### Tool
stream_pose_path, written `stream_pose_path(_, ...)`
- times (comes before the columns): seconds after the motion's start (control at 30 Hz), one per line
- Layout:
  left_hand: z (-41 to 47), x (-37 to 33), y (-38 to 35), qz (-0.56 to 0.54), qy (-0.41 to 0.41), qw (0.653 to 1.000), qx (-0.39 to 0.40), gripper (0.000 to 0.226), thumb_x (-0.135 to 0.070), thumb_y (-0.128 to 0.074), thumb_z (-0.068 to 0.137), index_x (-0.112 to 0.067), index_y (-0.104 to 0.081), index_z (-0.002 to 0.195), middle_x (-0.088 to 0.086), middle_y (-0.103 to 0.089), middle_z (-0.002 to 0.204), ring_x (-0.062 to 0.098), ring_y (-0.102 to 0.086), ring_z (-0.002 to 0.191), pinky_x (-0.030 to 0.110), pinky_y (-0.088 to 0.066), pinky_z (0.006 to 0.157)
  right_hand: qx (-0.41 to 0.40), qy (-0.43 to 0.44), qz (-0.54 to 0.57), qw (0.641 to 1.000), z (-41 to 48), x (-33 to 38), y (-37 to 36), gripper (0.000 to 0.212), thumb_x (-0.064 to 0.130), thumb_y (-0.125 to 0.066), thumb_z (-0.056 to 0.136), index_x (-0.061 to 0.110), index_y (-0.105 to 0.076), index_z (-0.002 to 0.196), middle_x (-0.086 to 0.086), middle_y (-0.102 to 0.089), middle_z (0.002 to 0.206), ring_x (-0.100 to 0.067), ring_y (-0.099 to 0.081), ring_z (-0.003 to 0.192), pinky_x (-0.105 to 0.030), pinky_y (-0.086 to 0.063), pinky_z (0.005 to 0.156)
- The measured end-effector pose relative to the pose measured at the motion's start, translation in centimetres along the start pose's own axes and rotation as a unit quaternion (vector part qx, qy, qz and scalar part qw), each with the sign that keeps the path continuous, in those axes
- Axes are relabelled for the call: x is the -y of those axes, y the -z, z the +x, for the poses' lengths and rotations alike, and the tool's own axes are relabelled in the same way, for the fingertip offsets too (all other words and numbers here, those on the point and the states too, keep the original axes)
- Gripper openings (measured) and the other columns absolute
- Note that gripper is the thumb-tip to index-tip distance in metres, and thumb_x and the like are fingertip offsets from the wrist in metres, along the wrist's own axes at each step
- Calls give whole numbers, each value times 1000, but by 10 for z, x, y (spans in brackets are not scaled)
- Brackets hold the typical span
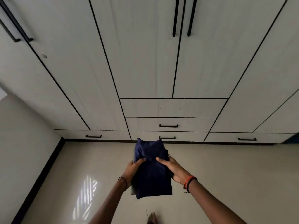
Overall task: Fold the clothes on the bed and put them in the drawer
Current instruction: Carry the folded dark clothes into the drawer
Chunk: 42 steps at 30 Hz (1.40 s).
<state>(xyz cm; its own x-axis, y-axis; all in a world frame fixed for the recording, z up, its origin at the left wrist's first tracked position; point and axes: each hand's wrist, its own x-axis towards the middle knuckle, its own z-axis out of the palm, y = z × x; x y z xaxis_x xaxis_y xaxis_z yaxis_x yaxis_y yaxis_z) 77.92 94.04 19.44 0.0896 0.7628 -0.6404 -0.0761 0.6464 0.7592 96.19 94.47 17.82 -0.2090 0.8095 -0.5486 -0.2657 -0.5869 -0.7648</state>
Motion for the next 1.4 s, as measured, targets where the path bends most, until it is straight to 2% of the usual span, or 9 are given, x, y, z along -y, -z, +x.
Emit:
stream_pose_path(0.43, 140, -34, -22, 5, 59, 998, 27, 34, -25, -62, 88, -13, -56, 119, 14, -68, 111, 31, -65, 100, 36, -54, 74, 4, -43, 105, 994, 89, 44, 55, 45, 22, -67, 86, 15, -53, 128, -9, -64, 124, -25, -61, 114, -35, -51, 93)
stream_pose_path(0.57, 187, -33, -26, 10, 76, 996, 35, 35, -24, -63, 88, -12, -57, 120, 13, -69, 110, 29, -65, 98, 33, -54, 71, -14, -79, 136, 987, 126, 43, 75, 42, 40, -57, 92, 17, -58, 126, -4, -65, 123, -19, -61, 114, -30, -51, 88)
stream_pose_path(0.67, 219, -23, -28, 10, 87, 995, 36, 37, -28, -66, 86, -15, -58, 119, 12, -69, 111, 29, -65, 100, 34, -54, 75, -54, -101, 143, 983, 162, 33, 96, 48, 56, -59, 85, 21, -66, 117, -7, -66, 116, -23, -61, 110, -38, -48, 95)
stream_pose_path(0.87, 287, -18, -26, 27, 94, 994, 43, 68, -48, -75, 57, -23, -59, 118, 8, -68, 113, 28, -64, 104, 41, -52, 87, -105, -152, 92, 978, 241, 19, 133, 49, 64, -48, 87, 19, -66, 95, 1, -63, 71, -14, -58, 64, -26, -46, 60)
stream_pose_path(0.97, 323, -8, -28, 18, 99, 995, 30, 72, -50, -75, 49, -24, -60, 113, 7, -69, 110, 28, -64, 102, 38, -53, 83, -142, -154, 16, 978, 286, 16, 156, 45, 51, -41, 96, 11, -61, 96, -2, -66, 74, -17, -63, 69, -27, -50, 63)
stream_pose_path(1.07, 358, 8, -32, 6, 116, 993, 6, 66, -45, -74, 58, -22, -58, 117, 7, -68, 111, 28, -63, 102, 39, -52, 82, -223, -135, -94, 961, 348, 9, 184, 24, 20, -49, 96, 8, -57, 78, -8, -60, 74, -19, -57, 65, -23, -49, 58)
stream_pose_path(1.13, 377, 19, -34, 6, 127, 992, -7, 62, -44, -71, 63, -22, -57, 119, 6, -67, 112, 28, -62, 102, 39, -51, 80, -250, -115, -255, 927, 382, 2, 211, 23, 9, -46, 93, 5, -58, 73, -11, -60, 77, -24, -56, 73, -30, -46, 65)
stream_pose_path(1.27, 413, 28, -37, 7, 123, 992, -17, 64, -43, -70, 64, -20, -56, 122, 7, -67, 113, 25, -63, 102, 34, -51, 76, -215, -61, -534, 816, 425, 1, 252, 30, 3, -41, 93, -8, -55, 117, -23, -54, 121, -34, -50, 115, -36, -38, 95)
stream_pose_path(1.4, 440, 21, -42, -7, 109, 994, -23, 58, -40, -69, 65, -18, -59, 118, 7, -68, 109, 22, -65, 95, 30, -51, 70, -162, 7, -634, 756, 462, 14, 252, 38, -7, -39, 88, -6, -47, 125, -21, -42, 133, -34, -39, 126, -38, -39, 98)
